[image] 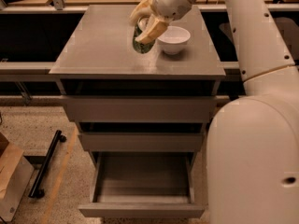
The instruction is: Pick green can from bottom drawer and place on counter
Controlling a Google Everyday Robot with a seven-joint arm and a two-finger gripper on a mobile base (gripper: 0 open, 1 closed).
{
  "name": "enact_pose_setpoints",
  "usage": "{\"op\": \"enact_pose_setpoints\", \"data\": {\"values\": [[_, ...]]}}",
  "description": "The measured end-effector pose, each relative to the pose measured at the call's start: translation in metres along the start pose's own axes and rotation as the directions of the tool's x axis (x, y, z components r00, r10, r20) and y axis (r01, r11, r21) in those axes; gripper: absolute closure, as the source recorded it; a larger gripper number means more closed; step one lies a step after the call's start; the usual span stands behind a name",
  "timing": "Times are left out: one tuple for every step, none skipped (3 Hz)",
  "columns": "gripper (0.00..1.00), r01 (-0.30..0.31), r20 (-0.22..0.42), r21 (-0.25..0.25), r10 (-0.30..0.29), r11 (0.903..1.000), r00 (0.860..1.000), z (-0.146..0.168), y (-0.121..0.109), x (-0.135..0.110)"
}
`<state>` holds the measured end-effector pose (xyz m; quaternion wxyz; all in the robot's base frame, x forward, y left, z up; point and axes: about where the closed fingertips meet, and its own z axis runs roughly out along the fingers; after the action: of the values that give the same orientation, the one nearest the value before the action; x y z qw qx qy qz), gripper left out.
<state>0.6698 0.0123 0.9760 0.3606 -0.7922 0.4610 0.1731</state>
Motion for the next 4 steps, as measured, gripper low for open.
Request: {"op": "enact_pose_setpoints", "data": {"values": [[1.0,-0.012,0.011,0.059,0.011,0.9982,1.0,-0.001,-0.024,0.016],[1.0,-0.026,0.03,0.093,0.023,0.9953,0.999,0.007,-0.038,0.03],[0.82,-0.046,0.056,0.103,0.04,0.9936,0.998,0.02,-0.042,0.047],[0.51,-0.041,0.045,0.112,0.036,0.9929,0.998,0.039,-0.046,0.077]]}}
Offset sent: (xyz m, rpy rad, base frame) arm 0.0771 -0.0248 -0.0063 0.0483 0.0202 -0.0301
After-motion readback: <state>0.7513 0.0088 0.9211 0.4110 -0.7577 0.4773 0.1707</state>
